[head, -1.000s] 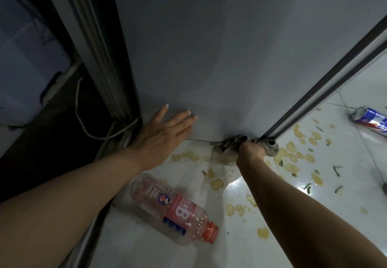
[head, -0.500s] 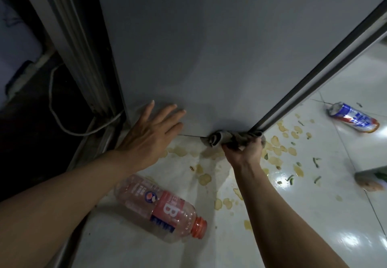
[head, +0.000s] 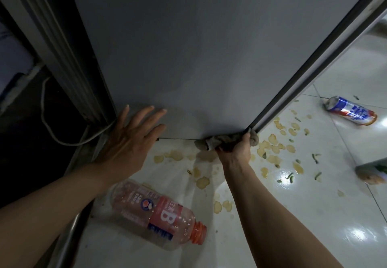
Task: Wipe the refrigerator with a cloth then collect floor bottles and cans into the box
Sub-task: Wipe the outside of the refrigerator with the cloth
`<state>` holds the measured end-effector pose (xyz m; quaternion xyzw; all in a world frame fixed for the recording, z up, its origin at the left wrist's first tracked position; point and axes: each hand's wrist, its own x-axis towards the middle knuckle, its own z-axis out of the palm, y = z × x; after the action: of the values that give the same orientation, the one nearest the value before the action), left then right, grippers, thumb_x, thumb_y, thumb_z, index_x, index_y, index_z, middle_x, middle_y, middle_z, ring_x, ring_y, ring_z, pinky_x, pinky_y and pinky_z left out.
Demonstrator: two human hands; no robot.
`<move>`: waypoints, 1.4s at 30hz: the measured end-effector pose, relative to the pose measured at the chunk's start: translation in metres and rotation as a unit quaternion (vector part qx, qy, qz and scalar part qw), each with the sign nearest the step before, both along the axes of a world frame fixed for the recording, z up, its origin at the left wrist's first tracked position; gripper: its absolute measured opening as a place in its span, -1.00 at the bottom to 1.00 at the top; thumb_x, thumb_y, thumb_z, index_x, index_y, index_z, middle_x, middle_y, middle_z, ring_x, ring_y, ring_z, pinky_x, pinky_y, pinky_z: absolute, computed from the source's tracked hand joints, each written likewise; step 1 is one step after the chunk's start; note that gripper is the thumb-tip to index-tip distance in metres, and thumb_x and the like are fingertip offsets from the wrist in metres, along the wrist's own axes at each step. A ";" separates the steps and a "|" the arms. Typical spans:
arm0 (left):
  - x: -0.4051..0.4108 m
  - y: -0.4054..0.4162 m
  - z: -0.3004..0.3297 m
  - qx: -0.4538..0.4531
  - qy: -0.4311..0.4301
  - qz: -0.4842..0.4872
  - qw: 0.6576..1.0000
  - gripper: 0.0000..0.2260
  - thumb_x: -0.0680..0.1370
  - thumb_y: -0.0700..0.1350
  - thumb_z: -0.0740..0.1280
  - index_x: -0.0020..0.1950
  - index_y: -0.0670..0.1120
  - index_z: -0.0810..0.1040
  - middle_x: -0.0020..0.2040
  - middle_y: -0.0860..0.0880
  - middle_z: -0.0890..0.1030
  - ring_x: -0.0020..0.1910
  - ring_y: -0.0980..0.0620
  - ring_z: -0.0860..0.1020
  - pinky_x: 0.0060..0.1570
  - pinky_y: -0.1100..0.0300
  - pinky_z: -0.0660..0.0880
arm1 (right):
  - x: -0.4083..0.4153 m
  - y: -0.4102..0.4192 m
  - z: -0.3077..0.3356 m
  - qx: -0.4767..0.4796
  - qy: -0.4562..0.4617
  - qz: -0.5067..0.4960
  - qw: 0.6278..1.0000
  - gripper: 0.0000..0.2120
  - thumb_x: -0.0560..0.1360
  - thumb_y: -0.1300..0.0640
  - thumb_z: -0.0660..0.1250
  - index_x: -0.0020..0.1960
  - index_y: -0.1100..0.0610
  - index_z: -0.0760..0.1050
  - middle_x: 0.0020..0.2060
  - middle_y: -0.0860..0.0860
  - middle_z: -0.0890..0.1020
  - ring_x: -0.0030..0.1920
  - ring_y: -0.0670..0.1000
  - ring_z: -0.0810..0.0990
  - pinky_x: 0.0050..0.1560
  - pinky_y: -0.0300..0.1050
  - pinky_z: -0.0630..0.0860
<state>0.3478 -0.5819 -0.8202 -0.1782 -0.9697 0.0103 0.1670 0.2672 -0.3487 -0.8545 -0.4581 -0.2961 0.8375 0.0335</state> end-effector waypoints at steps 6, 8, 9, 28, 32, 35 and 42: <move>0.005 0.000 0.002 0.007 -0.002 0.018 1.000 -0.44 0.19 -0.41 0.36 0.19 -0.19 0.52 0.42 -0.17 0.38 0.36 -0.19 0.30 0.30 -0.31 0.12 | 0.000 0.008 0.003 -0.100 0.024 0.015 0.995 -0.31 0.51 -0.35 0.01 0.50 0.04 0.18 0.43 0.11 0.32 0.40 0.27 0.30 0.33 0.36 0.28; 0.005 0.000 0.003 0.015 0.005 0.020 1.000 -0.45 0.19 -0.42 0.36 0.18 -0.19 0.53 0.40 -0.18 0.39 0.34 -0.20 0.33 0.28 -0.30 0.15 | -0.005 0.006 0.006 -0.089 -0.008 0.015 0.996 -0.35 0.50 -0.30 0.15 0.47 0.04 0.23 0.39 0.10 0.37 0.38 0.25 0.34 0.32 0.34 0.30; 0.005 -0.001 0.003 0.022 0.014 0.018 0.999 -0.47 0.21 -0.42 0.35 0.18 -0.20 0.53 0.38 -0.19 0.42 0.32 -0.20 0.35 0.27 -0.28 0.17 | -0.007 0.005 0.007 -0.086 -0.017 0.014 0.996 -0.37 0.49 -0.26 0.22 0.45 0.04 0.27 0.37 0.08 0.40 0.36 0.23 0.36 0.32 0.32 0.32; -0.003 -0.012 0.007 0.419 -0.007 0.197 0.887 -0.26 0.41 -0.35 0.36 0.47 -0.29 0.01 0.41 -0.24 0.27 0.36 -0.16 0.35 0.32 -0.10 0.34 | -0.008 -0.003 -0.006 -0.116 -0.030 -0.021 0.993 -0.60 0.58 0.12 0.22 0.40 0.15 0.38 0.41 0.09 0.38 0.45 0.12 0.26 0.49 0.03 0.14; -0.003 -0.011 0.009 0.416 -0.006 0.207 0.886 -0.27 0.41 -0.38 0.33 0.48 -0.29 0.01 0.43 -0.24 0.25 0.40 -0.14 0.32 0.33 -0.09 0.34 | -0.005 -0.015 -0.008 -0.086 -0.046 0.008 0.995 -0.62 0.58 0.22 0.12 0.38 0.21 0.38 0.41 0.11 0.36 0.43 0.13 0.27 0.48 0.02 0.17; -0.001 -0.012 0.012 0.413 -0.005 0.205 0.887 -0.30 0.40 -0.41 0.31 0.47 -0.28 0.05 0.42 -0.22 0.27 0.39 -0.14 0.34 0.30 -0.08 0.36 | -0.001 -0.033 -0.005 -0.063 -0.071 0.039 0.995 -0.64 0.56 0.25 0.11 0.33 0.25 0.40 0.39 0.14 0.36 0.41 0.16 0.29 0.46 0.04 0.20; 0.003 -0.018 0.014 0.420 0.002 0.204 0.884 -0.32 0.37 -0.45 0.24 0.46 -0.18 0.11 0.38 -0.17 0.33 0.32 -0.11 0.41 0.21 -0.03 0.44 | 0.010 -0.097 0.007 -0.092 -0.075 0.100 0.988 -0.58 0.53 0.26 0.01 0.23 0.11 0.52 0.40 0.13 0.38 0.39 0.19 0.35 0.36 0.26 0.22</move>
<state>0.3511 -0.5997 -0.8063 0.1105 -0.8980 -0.3633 0.2221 0.2777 -0.4459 -0.8471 -0.4890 -0.2636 0.8236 -0.1147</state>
